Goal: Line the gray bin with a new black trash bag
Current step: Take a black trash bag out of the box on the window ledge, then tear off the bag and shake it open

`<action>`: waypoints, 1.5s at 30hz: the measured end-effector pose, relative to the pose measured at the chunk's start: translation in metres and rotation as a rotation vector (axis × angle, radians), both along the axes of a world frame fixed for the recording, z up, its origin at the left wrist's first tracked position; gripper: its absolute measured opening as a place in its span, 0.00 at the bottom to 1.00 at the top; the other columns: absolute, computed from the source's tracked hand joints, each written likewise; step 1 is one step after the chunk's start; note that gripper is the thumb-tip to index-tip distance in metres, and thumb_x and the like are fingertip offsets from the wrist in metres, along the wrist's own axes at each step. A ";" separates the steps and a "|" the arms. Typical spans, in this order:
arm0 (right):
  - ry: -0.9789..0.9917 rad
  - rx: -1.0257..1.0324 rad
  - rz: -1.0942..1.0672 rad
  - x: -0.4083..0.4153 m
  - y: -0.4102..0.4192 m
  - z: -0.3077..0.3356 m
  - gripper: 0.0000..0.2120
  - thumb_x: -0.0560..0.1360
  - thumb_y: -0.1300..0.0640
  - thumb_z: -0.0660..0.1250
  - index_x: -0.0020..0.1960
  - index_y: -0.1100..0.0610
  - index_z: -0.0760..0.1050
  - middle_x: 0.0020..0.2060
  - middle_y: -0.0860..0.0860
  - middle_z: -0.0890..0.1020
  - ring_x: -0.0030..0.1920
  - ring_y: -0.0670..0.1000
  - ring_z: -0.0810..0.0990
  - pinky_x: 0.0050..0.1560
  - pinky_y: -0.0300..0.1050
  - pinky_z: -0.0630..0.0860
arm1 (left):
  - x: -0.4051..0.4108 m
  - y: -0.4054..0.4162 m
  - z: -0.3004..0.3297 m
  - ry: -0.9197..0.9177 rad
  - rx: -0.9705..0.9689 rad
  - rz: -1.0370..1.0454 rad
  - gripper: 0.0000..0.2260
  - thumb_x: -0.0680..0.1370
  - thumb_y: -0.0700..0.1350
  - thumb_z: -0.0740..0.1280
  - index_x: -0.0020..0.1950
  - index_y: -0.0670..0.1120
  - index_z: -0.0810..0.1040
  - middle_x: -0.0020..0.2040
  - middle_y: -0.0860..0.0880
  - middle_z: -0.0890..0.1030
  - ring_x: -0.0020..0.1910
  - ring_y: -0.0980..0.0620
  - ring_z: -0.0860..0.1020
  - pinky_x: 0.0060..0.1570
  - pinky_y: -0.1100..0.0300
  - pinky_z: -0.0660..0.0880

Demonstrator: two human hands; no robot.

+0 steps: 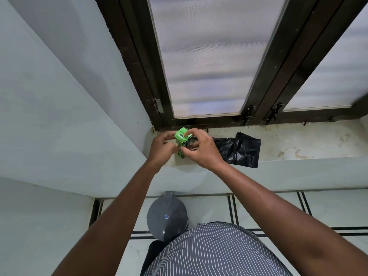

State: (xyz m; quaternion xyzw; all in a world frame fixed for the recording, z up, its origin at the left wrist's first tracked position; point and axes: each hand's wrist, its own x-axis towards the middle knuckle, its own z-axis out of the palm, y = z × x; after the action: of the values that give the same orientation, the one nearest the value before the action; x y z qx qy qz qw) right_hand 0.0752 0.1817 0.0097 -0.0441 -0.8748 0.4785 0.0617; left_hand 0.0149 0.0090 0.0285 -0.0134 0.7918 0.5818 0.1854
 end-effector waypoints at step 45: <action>-0.015 0.016 -0.140 0.018 0.005 0.000 0.07 0.80 0.56 0.71 0.58 0.50 0.79 0.55 0.45 0.79 0.39 0.45 0.82 0.44 0.33 0.74 | 0.036 0.012 -0.029 0.264 -0.612 0.179 0.35 0.78 0.47 0.73 0.80 0.42 0.61 0.78 0.39 0.63 0.76 0.41 0.67 0.74 0.51 0.68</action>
State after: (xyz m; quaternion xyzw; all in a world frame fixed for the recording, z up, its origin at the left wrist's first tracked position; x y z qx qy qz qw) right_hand 0.0937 0.1864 0.0099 -0.1082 -0.8739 0.4656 0.0888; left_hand 0.0506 0.0208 -0.0003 -0.0625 0.9425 0.3280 0.0167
